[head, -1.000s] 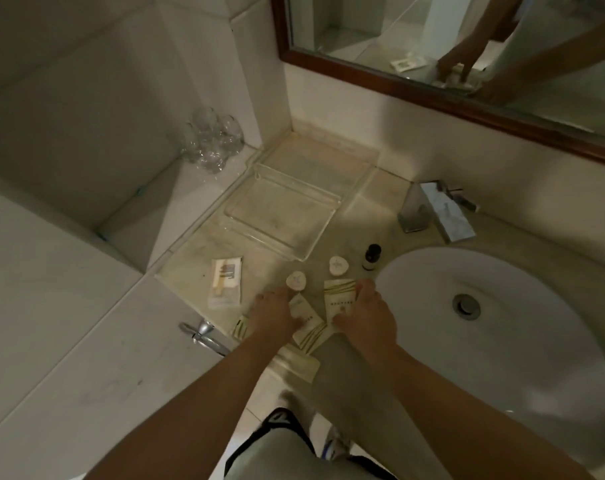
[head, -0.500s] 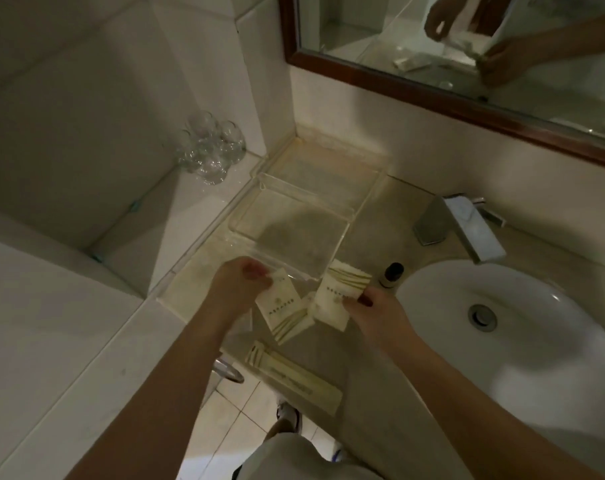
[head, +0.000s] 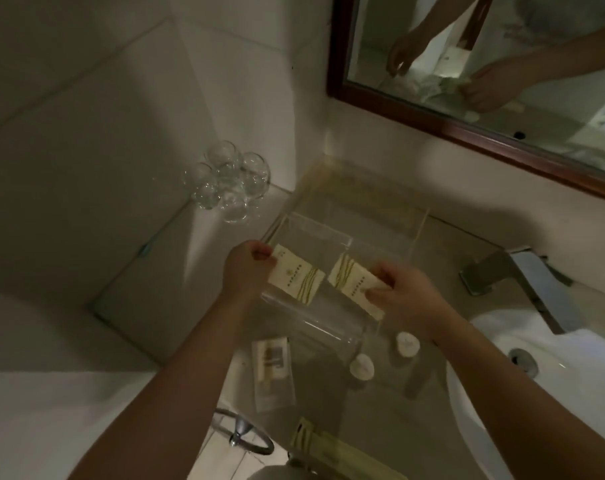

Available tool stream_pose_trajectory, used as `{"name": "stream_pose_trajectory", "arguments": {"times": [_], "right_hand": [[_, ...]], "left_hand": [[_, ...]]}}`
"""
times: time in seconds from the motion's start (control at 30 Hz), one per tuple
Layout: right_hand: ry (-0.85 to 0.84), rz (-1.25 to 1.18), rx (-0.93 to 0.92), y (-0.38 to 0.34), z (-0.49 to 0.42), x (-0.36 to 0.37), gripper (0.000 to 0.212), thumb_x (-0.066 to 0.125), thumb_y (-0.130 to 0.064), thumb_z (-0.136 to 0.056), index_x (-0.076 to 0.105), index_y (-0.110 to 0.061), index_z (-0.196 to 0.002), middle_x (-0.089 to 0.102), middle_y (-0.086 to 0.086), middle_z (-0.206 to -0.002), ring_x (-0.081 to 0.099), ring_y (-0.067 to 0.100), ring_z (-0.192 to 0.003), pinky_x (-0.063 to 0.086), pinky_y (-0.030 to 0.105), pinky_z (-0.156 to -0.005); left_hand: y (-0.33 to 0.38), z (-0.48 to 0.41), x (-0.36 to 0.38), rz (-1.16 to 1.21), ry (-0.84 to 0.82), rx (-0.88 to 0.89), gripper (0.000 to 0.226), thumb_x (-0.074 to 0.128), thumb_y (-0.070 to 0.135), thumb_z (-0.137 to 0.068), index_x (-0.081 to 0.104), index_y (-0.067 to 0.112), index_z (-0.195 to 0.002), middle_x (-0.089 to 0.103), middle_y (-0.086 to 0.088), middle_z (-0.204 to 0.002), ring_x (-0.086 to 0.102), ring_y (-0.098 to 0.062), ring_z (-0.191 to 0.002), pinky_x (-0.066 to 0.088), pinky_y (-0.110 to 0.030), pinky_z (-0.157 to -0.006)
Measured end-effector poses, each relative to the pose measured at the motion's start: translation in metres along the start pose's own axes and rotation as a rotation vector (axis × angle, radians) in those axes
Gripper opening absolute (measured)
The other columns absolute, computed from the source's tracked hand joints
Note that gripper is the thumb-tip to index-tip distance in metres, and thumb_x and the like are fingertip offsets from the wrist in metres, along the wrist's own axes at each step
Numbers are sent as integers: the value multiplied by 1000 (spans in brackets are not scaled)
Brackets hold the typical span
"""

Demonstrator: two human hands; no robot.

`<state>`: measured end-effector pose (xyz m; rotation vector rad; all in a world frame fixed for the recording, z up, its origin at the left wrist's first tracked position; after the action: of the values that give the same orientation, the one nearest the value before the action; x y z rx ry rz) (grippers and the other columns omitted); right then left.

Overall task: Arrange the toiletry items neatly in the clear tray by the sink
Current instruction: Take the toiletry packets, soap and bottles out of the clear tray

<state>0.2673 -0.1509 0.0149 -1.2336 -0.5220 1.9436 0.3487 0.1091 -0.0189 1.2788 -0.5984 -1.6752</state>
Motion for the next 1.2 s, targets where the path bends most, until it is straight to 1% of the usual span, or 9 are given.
{"name": "stream_pose_trajectory", "arguments": {"times": [0.1,0.23,0.33,0.43,0.57,0.67,0.77,0.87,1.2], "right_hand": [[54,-82,30,-3,-13,-9,18,68,-17,-86,62,-28,-98,65,-9,-97,64,6,-87,55,21,-61],[89,-60,32,-11,-29,-15,13,67,-17,-88,62,-29,-92,66,-7,-91,66,11,-85,52,24,-63],[-66,199,25,-20,-44,-1,19,61,-16,-91,67,-27,-104,66,-3,-101,64,18,-92,54,32,-71],[-251,618,-130,-33,-60,35,34,55,-17,-92,65,-29,-123,62,-6,-124,59,18,-113,48,29,-90],[-325,845,-250,-29,-75,80,44,59,-22,-86,57,-35,-128,54,0,-132,49,25,-122,43,33,-98],[-110,798,-194,-15,-75,72,53,68,-30,-78,50,-26,-128,48,4,-130,44,29,-121,44,39,-97],[57,631,-52,7,-65,57,50,71,-33,-76,48,-19,-119,49,7,-124,46,30,-117,45,41,-94],[67,608,-25,20,-57,64,50,69,-38,-80,49,-22,-123,50,5,-123,47,27,-116,45,37,-94],[102,553,-88,15,-52,73,54,69,-32,-83,49,-25,-133,50,3,-125,44,24,-118,39,34,-100]], "left_hand": [[-2,-12,12,-145,0,42,13,63,7,-81,62,18,-88,66,0,-88,65,-18,-81,45,-23,-61],[-2,-19,24,-357,-16,95,14,58,14,-83,58,20,-96,67,0,-95,64,-22,-84,51,-33,-72],[3,-17,29,-585,4,230,16,56,13,-83,56,16,-100,63,-6,-99,62,-30,-89,46,-34,-69],[18,-4,42,-714,30,443,21,57,7,-77,58,10,-98,59,-11,-99,57,-32,-90,42,-36,-67],[19,20,92,-805,-280,692,39,41,15,-81,62,12,-115,58,-11,-119,53,-32,-109,47,-43,-87],[2,27,100,-889,-418,718,60,19,32,-84,49,15,-133,50,-11,-136,44,-32,-124,43,-43,-97],[-15,27,97,-1024,-484,707,48,33,39,-95,41,23,-140,29,-8,-154,25,-29,-140,30,-44,-107],[-19,25,91,-1057,-481,688,49,38,43,-95,40,25,-141,22,-7,-157,18,-29,-143,25,-45,-111],[-24,22,81,-1018,-459,679,47,40,42,-95,43,25,-139,24,-5,-156,21,-29,-142,29,-44,-109]]}}
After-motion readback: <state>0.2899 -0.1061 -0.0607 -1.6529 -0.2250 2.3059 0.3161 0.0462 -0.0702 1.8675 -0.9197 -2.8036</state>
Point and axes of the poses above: each hand's wrist, its own z-axis away from the middle knuckle, its own x-axis out of the palm, y = z × x, the point moved 9 cm from there along -z, towards the middle knuckle
